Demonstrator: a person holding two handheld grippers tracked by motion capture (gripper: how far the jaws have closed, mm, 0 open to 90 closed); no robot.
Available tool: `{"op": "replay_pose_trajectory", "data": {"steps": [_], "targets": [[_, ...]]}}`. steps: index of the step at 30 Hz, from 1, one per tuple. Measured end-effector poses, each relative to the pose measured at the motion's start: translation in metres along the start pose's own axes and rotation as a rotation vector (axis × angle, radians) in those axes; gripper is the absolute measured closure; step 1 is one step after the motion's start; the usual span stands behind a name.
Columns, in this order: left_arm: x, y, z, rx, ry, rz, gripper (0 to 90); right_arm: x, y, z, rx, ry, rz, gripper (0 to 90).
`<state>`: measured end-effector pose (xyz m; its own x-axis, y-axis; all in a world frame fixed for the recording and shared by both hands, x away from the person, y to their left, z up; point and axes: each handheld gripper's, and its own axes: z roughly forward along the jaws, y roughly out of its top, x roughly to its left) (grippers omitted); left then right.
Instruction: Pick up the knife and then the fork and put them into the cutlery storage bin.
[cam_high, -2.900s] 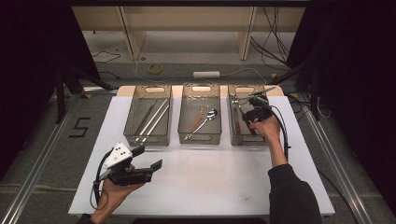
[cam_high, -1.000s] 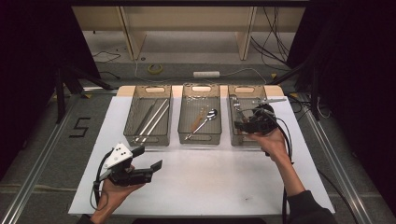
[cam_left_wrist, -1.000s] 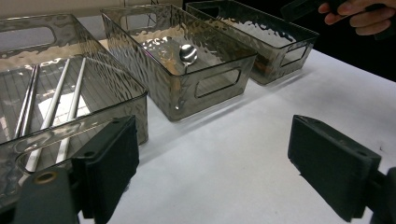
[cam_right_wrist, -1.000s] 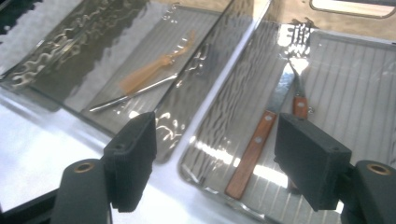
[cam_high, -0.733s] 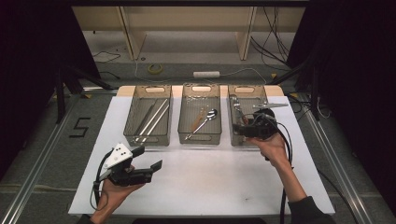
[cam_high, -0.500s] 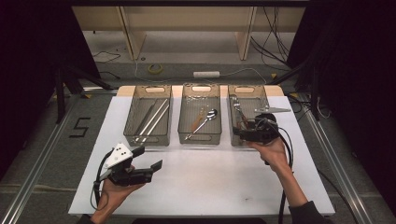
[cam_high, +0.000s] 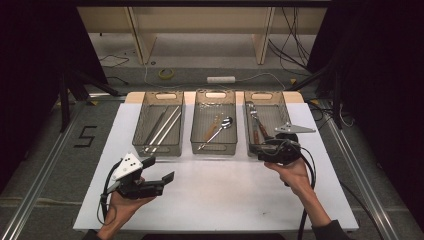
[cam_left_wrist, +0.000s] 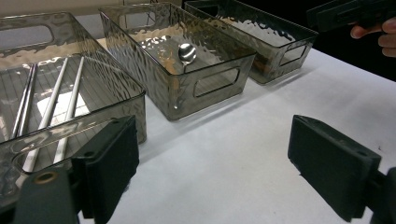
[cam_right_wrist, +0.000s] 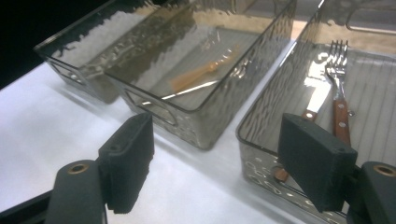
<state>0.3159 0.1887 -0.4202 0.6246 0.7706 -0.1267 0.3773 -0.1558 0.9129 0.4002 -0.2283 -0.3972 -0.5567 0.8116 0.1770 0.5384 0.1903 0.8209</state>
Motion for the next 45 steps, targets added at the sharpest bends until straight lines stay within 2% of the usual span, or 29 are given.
{"op": "replay_pose_trajectory", "data": {"steps": [3,21,35,45], "targets": [[-0.001,0.0,0.001,0.002,-0.004,0.003,15.9,0.002,-0.005,-0.005,-0.019,0.022,-0.002,28.1],[-0.001,-0.002,-0.002,0.002,-0.01,0.011,15.9,0.018,-0.035,-0.023,-0.076,0.071,-0.037,27.7],[-0.001,-0.002,-0.003,0.005,-0.023,-0.002,15.9,0.029,-0.061,-0.037,-0.098,0.091,-0.054,24.7],[-0.001,-0.002,-0.003,0.005,-0.027,-0.005,15.8,0.033,-0.073,-0.042,-0.088,0.075,-0.063,21.8]]}}
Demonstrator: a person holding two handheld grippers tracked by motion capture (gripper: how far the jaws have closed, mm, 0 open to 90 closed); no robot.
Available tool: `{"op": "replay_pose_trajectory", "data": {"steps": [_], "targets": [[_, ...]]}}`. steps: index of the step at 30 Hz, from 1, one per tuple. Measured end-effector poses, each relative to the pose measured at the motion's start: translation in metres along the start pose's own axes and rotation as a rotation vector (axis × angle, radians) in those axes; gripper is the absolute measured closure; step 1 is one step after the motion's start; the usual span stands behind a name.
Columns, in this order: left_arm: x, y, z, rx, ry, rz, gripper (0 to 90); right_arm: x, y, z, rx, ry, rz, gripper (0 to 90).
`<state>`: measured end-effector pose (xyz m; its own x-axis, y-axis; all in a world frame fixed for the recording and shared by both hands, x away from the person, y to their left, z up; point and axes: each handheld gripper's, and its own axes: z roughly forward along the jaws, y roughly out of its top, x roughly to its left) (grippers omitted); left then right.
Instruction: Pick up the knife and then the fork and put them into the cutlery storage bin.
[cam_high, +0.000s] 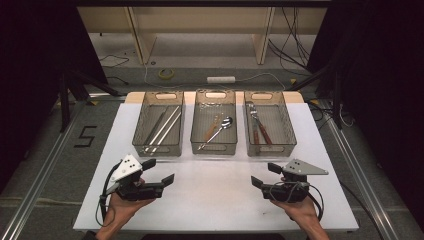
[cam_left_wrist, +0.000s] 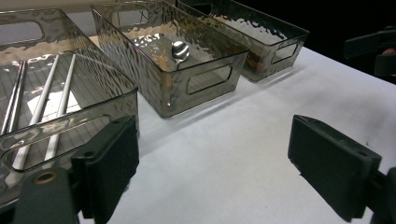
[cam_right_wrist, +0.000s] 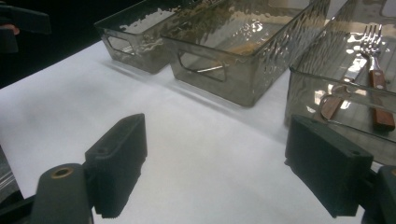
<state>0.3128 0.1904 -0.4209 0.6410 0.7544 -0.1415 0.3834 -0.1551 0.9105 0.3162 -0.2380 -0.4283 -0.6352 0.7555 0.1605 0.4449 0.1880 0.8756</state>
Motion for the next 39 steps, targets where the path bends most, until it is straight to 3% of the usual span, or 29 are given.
{"op": "replay_pose_trajectory", "data": {"steps": [39], "targets": [[-0.0006,-0.0001,0.0012,0.005,-0.006,-0.002,15.8,0.0003,-0.0048,-0.0015,0.009,-0.029,-0.012,21.8]]}}
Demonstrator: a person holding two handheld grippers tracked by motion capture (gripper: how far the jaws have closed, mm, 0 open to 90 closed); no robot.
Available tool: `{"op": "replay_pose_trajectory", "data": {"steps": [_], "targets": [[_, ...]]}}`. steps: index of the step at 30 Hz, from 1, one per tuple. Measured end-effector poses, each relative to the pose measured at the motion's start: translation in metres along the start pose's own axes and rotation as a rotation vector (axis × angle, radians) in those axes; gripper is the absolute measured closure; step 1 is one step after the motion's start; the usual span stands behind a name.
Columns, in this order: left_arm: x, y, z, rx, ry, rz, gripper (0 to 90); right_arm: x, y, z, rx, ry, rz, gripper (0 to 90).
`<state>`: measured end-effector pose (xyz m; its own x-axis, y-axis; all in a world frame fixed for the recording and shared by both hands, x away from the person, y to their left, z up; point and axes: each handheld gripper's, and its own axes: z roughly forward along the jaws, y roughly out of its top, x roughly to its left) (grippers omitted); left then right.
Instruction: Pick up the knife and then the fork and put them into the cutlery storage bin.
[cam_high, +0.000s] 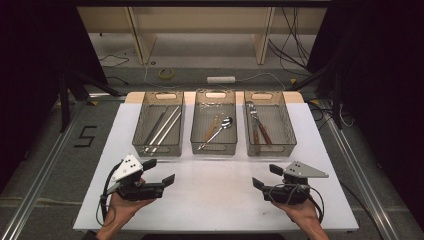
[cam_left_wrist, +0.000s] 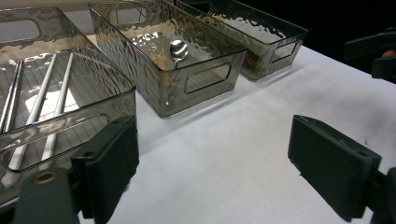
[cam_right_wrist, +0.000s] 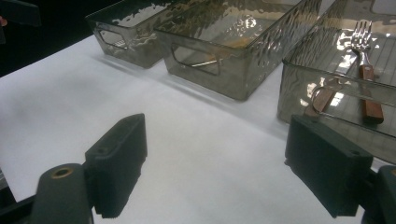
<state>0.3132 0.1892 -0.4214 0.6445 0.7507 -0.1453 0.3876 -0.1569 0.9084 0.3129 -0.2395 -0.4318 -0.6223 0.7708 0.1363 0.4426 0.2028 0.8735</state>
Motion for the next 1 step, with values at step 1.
{"op": "replay_pose_trajectory", "data": {"steps": [1], "targets": [[0.0,0.0,0.0001,0.0,0.001,0.0,15.8,-0.0002,0.0,0.0001,0.001,0.0,0.0,21.8]]}}
